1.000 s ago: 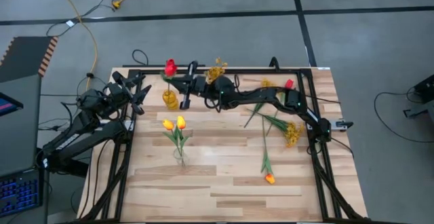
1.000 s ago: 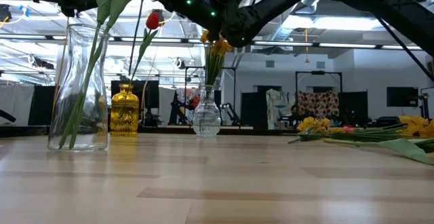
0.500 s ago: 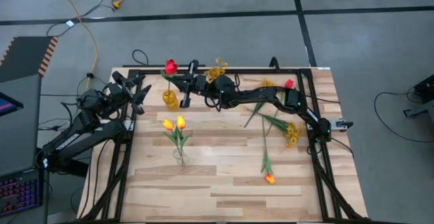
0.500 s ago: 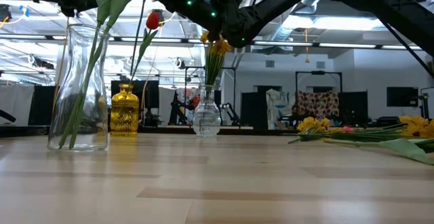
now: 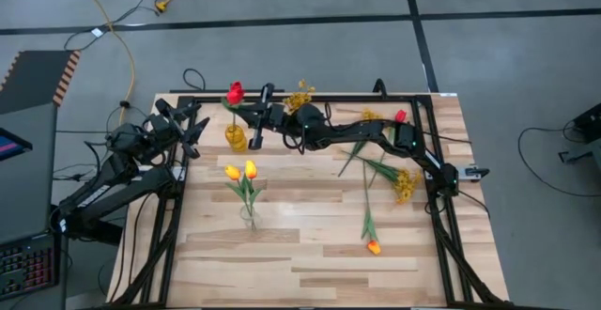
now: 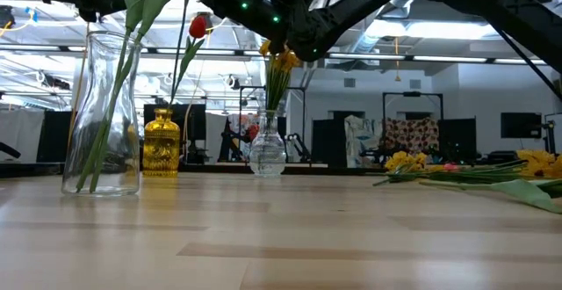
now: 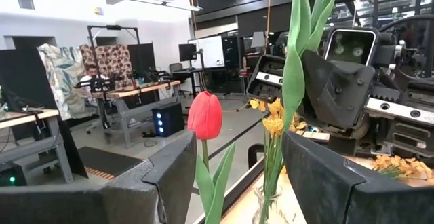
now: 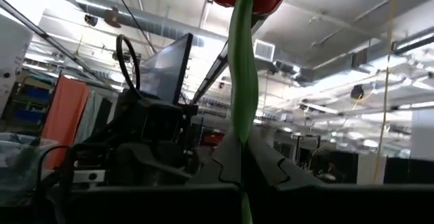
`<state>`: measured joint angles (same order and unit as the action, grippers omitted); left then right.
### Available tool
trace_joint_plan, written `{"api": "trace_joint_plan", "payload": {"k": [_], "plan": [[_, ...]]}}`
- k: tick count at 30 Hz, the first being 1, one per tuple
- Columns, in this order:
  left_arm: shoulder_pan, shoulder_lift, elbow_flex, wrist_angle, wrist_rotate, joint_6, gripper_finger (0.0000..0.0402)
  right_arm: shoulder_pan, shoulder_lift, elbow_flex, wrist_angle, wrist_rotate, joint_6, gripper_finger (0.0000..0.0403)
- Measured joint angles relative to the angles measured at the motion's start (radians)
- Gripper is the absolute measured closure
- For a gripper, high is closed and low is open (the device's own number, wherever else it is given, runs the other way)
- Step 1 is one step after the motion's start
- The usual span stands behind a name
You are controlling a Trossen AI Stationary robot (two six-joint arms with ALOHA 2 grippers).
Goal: Sort flowers into vase by color
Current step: Put the bottom red flower into the yellow vase
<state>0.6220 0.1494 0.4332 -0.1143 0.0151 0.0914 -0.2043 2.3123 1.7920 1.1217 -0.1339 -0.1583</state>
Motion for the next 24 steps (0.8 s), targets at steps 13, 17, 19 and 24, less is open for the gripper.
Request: {"api": "trace_joint_plan", "payload": {"k": [13,17,19,24], "plan": [[0.000,0.000,0.000,0.000,0.000,-0.002,0.0196,0.019,0.000,0.121,-0.112,-0.040,-0.060,0.0377],[0.000,0.000,0.000,0.000,0.001,-0.002,0.0196,0.021,0.000,0.119,-0.119,-0.047,-0.060,0.0377],[0.000,0.000,0.000,0.000,0.001,0.000,0.0196,0.018,0.000,0.119,-0.129,-0.049,-0.060,0.0377],[0.000,0.000,0.000,0.000,0.002,0.001,0.0196,0.010,0.023,0.119,-0.094,-0.049,-0.054,0.0377]]}}
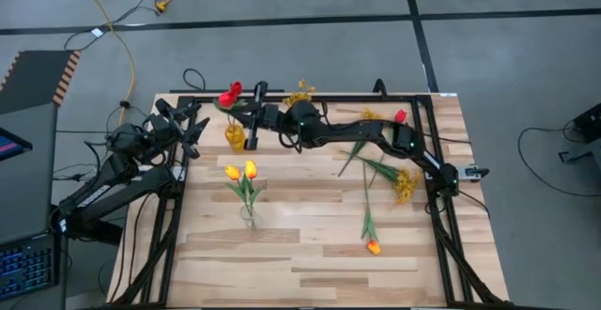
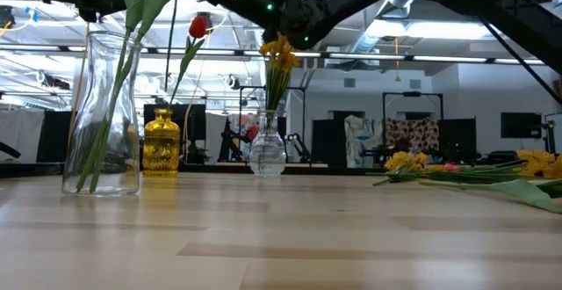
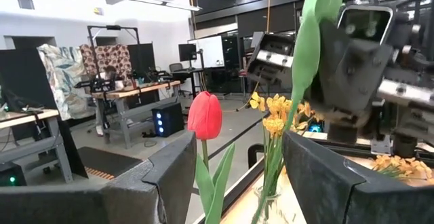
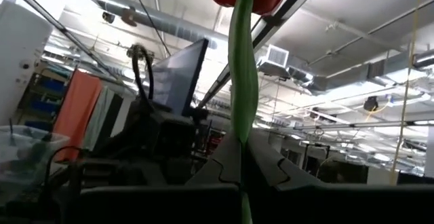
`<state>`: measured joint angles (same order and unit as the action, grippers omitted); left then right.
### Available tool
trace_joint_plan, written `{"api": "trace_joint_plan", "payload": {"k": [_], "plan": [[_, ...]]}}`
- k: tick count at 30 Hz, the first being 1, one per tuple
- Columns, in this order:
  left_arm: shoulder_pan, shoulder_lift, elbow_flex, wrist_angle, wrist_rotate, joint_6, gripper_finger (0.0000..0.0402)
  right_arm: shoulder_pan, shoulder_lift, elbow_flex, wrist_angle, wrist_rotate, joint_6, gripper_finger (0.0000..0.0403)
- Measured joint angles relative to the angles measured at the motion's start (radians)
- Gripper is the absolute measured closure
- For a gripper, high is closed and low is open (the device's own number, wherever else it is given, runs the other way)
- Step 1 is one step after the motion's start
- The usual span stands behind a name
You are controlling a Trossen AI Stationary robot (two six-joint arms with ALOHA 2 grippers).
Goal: Sort flowers into vase by color
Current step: Put the bottom red flower into the yellow vase
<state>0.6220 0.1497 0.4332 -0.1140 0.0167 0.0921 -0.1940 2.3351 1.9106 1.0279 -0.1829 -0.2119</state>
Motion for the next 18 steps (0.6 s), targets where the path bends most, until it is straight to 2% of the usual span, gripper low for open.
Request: {"api": "trace_joint_plan", "payload": {"k": [5,18], "plan": [[0.000,0.000,0.000,0.000,0.002,0.000,0.0196,-0.005,0.038,0.006,0.012,0.004,-0.007,0.0377],[0.000,0.000,0.000,-0.001,0.001,0.008,0.0196,-0.011,0.042,0.006,-0.011,0.017,0.001,0.0377]]}}
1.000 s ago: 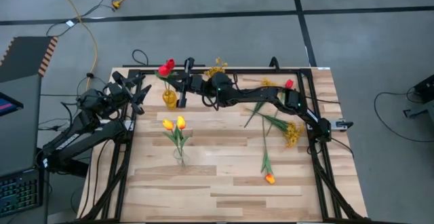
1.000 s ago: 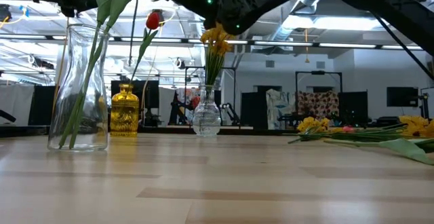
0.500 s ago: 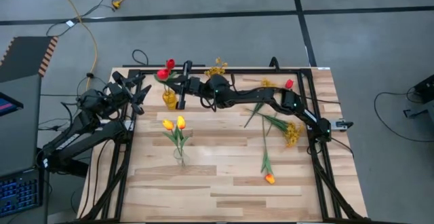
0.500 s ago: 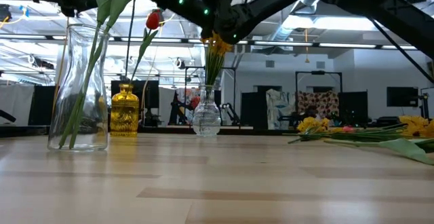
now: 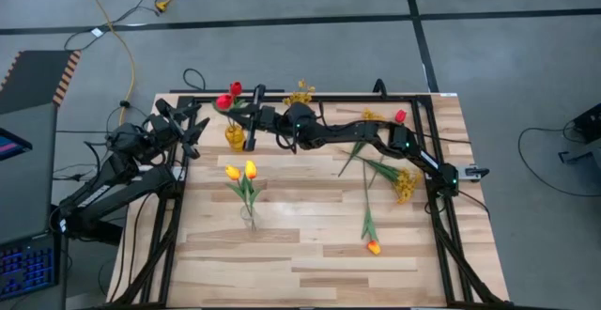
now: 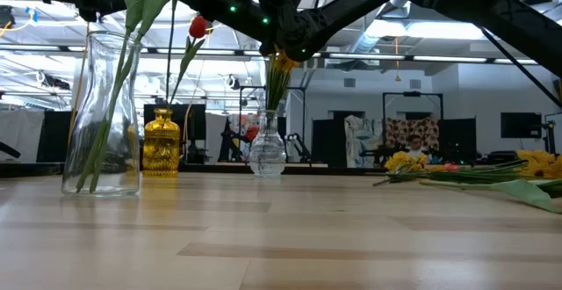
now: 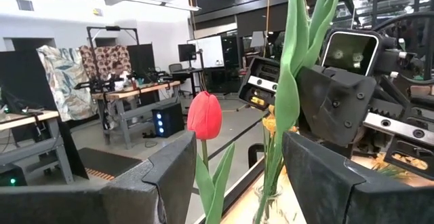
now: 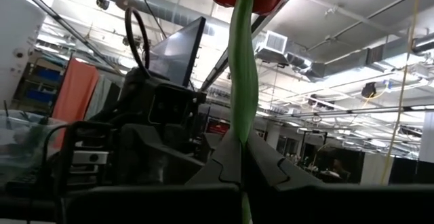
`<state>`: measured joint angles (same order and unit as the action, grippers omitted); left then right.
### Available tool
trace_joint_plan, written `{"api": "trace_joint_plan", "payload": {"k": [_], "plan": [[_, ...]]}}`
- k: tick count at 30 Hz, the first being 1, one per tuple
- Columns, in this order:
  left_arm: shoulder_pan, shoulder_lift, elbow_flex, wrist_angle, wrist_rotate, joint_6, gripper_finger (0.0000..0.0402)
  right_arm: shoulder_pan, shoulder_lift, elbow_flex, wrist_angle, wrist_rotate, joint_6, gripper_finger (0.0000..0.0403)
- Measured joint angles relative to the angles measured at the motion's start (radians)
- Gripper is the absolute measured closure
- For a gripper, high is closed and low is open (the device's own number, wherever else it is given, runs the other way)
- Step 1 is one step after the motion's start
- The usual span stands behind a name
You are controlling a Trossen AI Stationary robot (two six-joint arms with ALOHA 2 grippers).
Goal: Sort flowers into vase by color
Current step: Put the bottom red flower into the yellow vase
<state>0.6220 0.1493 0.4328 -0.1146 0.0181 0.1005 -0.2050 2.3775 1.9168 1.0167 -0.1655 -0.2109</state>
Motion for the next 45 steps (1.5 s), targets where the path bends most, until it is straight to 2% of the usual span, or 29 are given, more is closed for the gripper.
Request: {"api": "trace_joint_plan", "payload": {"k": [16,36,45], "plan": [[0.000,0.000,0.000,0.000,-0.003,-0.005,0.0196,0.002,0.000,-0.009,-0.030,0.002,0.000,0.0377],[0.000,0.000,0.000,0.000,-0.003,-0.004,0.0196,0.000,0.000,-0.009,-0.261,0.013,0.000,0.0359],[0.000,0.000,0.000,0.000,-0.003,-0.004,0.0196,-0.001,0.000,-0.009,-0.284,0.013,0.000,0.0358]]}}
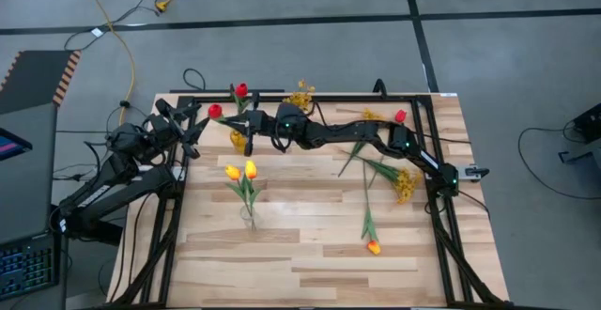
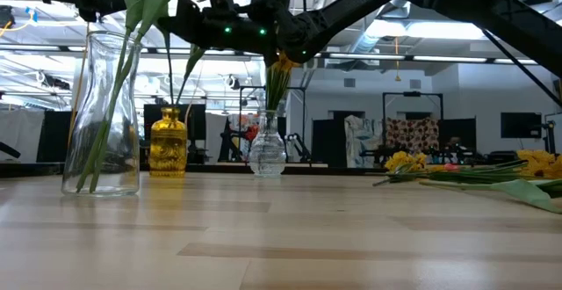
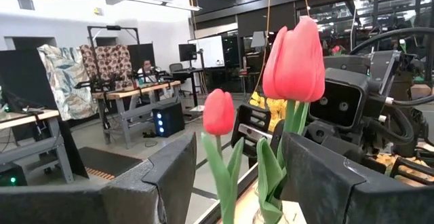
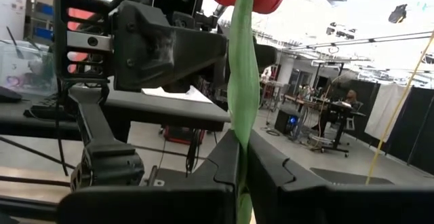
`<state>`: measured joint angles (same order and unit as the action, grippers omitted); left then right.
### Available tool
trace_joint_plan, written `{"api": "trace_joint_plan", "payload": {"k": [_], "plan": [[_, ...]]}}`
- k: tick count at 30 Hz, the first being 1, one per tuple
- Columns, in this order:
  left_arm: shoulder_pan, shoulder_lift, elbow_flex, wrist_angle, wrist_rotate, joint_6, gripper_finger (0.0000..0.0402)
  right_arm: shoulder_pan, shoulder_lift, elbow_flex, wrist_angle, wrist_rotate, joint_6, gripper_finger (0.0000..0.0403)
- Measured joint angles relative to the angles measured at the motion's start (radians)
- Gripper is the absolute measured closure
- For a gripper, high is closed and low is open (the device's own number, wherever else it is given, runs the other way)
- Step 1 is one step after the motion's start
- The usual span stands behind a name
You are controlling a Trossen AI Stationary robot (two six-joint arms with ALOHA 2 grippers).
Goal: Sort flowers into vase by color
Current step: Put the bottom red flower into the yellow vase, then put the right yellow flowers into the top transparent vase
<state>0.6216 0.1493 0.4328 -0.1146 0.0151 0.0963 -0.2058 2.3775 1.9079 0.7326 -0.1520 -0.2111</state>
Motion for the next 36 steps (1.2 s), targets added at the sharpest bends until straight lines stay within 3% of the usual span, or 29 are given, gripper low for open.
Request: {"api": "trace_joint_plan", "payload": {"k": [11,20,27,32,36], "plan": [[0.000,0.000,0.000,0.000,0.000,0.000,0.0196,0.000,0.000,0.000,-0.026,0.000,0.000,0.0351],[0.000,0.000,0.000,0.001,0.000,0.000,0.0196,0.000,0.000,0.000,-0.044,0.001,0.000,0.0274],[0.000,0.000,0.000,0.020,-0.001,0.001,0.0196,0.002,0.000,0.000,-0.125,0.098,0.001,0.0216],[0.000,0.000,0.000,0.021,-0.001,0.001,0.0196,0.007,-0.003,0.000,-0.176,0.104,0.001,0.0193],[0.000,0.000,0.000,0.021,-0.002,0.002,0.0196,0.012,-0.043,0.000,-0.312,0.104,0.001,0.0185]]}}
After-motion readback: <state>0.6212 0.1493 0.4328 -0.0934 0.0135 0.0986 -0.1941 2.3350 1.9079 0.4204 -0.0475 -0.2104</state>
